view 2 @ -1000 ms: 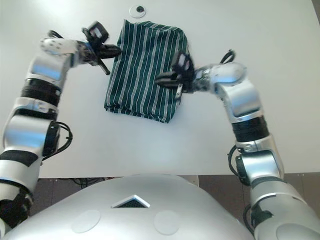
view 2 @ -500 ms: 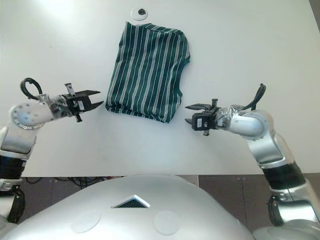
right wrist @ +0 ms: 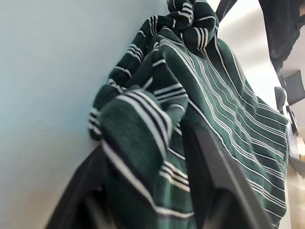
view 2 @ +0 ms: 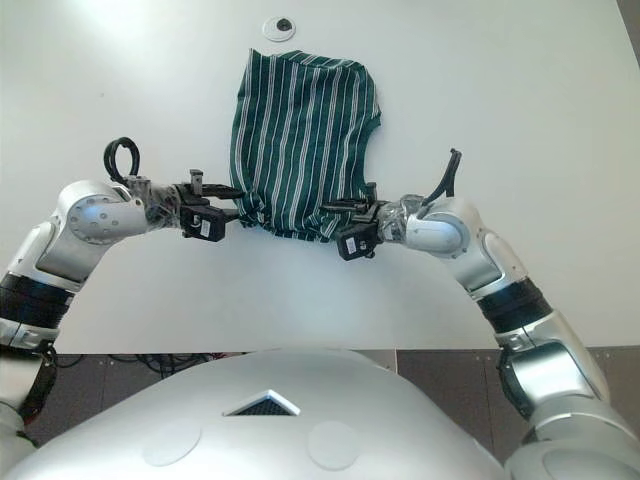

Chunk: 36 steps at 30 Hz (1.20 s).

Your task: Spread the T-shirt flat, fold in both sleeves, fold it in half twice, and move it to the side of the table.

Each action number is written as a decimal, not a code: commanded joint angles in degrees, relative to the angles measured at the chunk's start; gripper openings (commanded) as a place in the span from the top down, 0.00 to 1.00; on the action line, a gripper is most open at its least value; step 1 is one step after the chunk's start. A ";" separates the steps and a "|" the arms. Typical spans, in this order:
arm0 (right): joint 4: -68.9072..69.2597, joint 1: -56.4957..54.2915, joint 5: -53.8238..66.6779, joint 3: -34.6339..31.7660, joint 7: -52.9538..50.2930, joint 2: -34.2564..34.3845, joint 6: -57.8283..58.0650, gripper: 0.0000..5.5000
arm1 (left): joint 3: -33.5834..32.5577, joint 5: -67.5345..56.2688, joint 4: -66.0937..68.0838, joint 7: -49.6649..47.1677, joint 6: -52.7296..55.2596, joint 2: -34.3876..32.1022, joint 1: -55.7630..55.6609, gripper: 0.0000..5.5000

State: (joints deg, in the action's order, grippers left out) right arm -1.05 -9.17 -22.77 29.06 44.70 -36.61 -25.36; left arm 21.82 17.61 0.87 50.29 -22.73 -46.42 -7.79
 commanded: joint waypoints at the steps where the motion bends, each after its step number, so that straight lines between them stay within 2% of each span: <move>1: -3.63 0.86 -1.37 1.52 2.28 -1.29 1.06 0.83 | 1.60 -0.64 -0.45 3.61 1.54 -0.77 1.78 0.83; 6: 0.41 3.51 9.52 -0.99 8.85 -2.63 8.80 0.98 | 1.42 -1.59 -1.14 6.58 4.01 -2.83 3.58 0.97; 9: 8.30 6.60 21.06 -3.40 15.91 -4.92 19.00 0.99 | 0.10 -5.89 -4.12 10.29 9.42 -4.99 6.08 1.00; 12: 15.69 8.49 32.32 -6.75 19.59 -6.42 30.75 0.99 | -2.91 -16.26 -10.34 15.16 21.27 -6.74 9.00 1.00; 14: 17.67 7.18 40.03 -10.87 18.72 -4.82 38.92 0.99 | -5.69 -24.94 -14.51 17.79 31.23 -7.29 9.26 1.00; 17: 15.81 2.87 49.64 -17.77 16.25 -1.89 48.16 0.99 | -10.95 -35.38 -14.55 17.54 44.14 -4.12 2.74 1.00; 19: 11.64 -1.56 53.37 -21.30 14.17 0.60 52.22 0.99 | -13.61 -39.37 -9.60 15.82 49.39 -0.75 -3.58 1.00; 22: 4.82 -8.46 55.42 -24.05 11.18 4.12 55.65 0.99 | -15.76 -41.85 -0.64 11.10 54.95 5.70 -12.73 1.00; 25: -2.01 -14.05 52.67 -23.95 9.81 5.77 55.30 0.99 | -15.33 -40.22 7.59 6.06 57.49 10.93 -19.82 1.00; 33: -22.97 -26.05 44.01 -22.55 6.56 11.46 49.12 0.99 | -14.25 -32.93 27.58 -1.50 54.31 18.22 -31.24 1.00; 34: -25.23 -27.09 43.41 -22.54 6.17 12.41 48.31 0.92 | -14.56 -32.22 29.67 -2.43 53.34 18.95 -32.20 1.00; 35: -27.30 -27.95 42.58 -22.46 5.83 13.42 47.41 0.90 | -15.16 -31.67 32.27 -3.77 52.34 19.87 -33.46 1.00; 36: -29.66 -28.74 41.50 -22.16 5.31 14.41 46.31 0.87 | -15.94 -31.25 35.12 -5.29 51.35 20.92 -34.91 0.94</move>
State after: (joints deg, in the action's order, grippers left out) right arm -26.76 -35.41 21.10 6.79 50.92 -24.03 22.85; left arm 7.39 -15.17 31.16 47.94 30.26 -26.73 -39.59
